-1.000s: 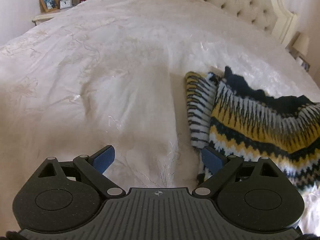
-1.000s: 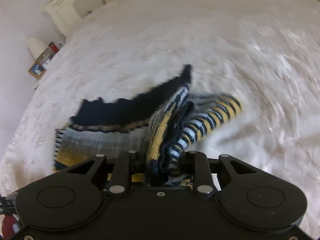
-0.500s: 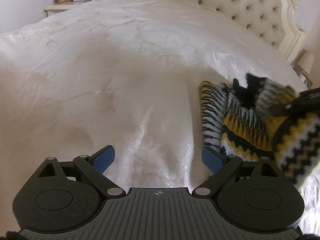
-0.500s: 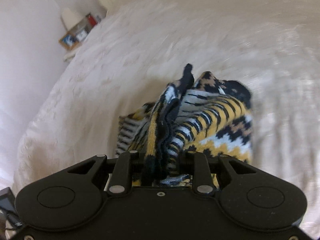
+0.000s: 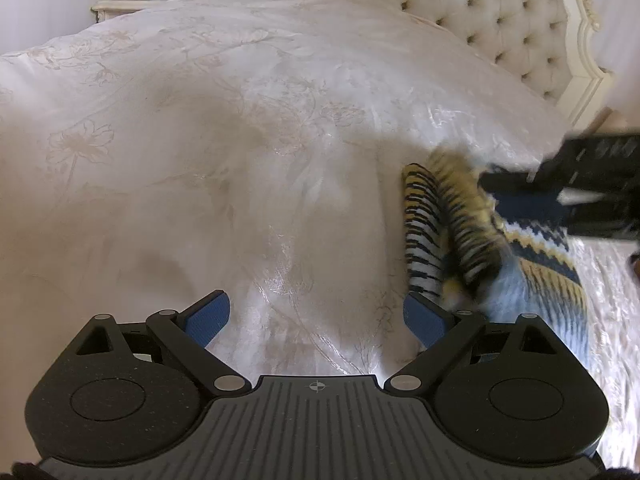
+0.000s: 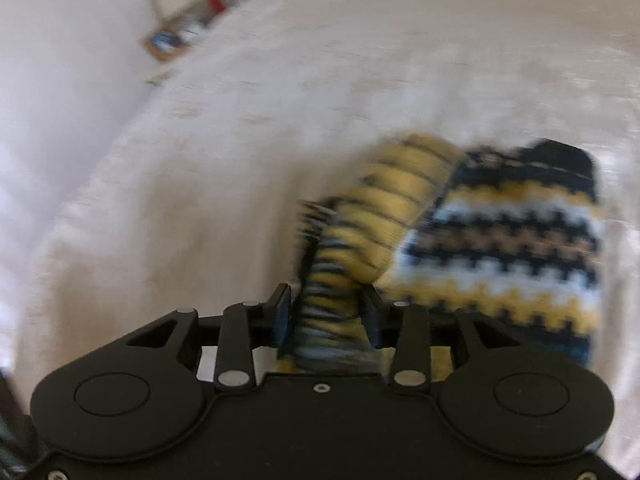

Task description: Fold small clothes

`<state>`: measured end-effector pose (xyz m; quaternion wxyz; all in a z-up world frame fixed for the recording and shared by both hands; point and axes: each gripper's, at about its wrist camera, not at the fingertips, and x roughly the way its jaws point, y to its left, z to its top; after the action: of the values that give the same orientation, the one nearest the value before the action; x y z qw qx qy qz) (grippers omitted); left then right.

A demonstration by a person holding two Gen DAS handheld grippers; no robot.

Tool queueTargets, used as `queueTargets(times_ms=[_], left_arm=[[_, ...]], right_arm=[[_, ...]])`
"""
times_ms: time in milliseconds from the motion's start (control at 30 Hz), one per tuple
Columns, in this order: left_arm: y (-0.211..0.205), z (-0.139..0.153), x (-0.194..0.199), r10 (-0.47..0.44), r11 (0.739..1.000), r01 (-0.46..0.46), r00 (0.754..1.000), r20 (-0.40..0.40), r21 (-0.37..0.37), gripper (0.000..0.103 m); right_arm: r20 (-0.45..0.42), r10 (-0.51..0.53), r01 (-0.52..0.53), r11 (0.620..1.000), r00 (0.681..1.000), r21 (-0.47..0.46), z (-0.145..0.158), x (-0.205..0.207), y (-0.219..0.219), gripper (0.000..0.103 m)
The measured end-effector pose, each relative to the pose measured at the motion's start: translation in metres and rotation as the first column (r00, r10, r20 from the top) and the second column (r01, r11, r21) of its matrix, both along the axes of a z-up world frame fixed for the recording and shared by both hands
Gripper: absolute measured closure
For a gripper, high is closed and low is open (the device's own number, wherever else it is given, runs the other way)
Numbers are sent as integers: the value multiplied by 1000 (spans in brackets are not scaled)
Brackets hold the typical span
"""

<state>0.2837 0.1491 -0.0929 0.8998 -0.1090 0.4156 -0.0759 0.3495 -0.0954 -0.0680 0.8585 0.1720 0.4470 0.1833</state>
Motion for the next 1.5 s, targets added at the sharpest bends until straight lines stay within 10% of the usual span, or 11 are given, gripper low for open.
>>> queueTargets(times_ms=[233,533,867,1033,1267,1500], left_arm=[[2,5,-6,16,1000,-16,999,38,-17,8],[-14,19,-14,-52,998,56,987,152,-19,8],[-33,5,-10,-136,988,145,981,139,-54,8],[-39,0,-8,-145,982,159,981,128,-101,8],[-54,-9,0,-197,970,209,976,95,-128,8],[-65,-29,13,-191,964,184,982,-15,-194,8]], right_arm=[[118,-5,-3,997,993,71,31,-13,-26,54],[173,-73,104,978,982,-180,6,-50,-57,54],[230,240,-146,921,943,-362,-45,-66,32,48],[266,244,-170,947,933,-272,-35,-73,7,41],[418,27,51,983,908,-174,-18,-102,-75,1],[293,-236,212,971,927,112,-41,-73,-155,0]])
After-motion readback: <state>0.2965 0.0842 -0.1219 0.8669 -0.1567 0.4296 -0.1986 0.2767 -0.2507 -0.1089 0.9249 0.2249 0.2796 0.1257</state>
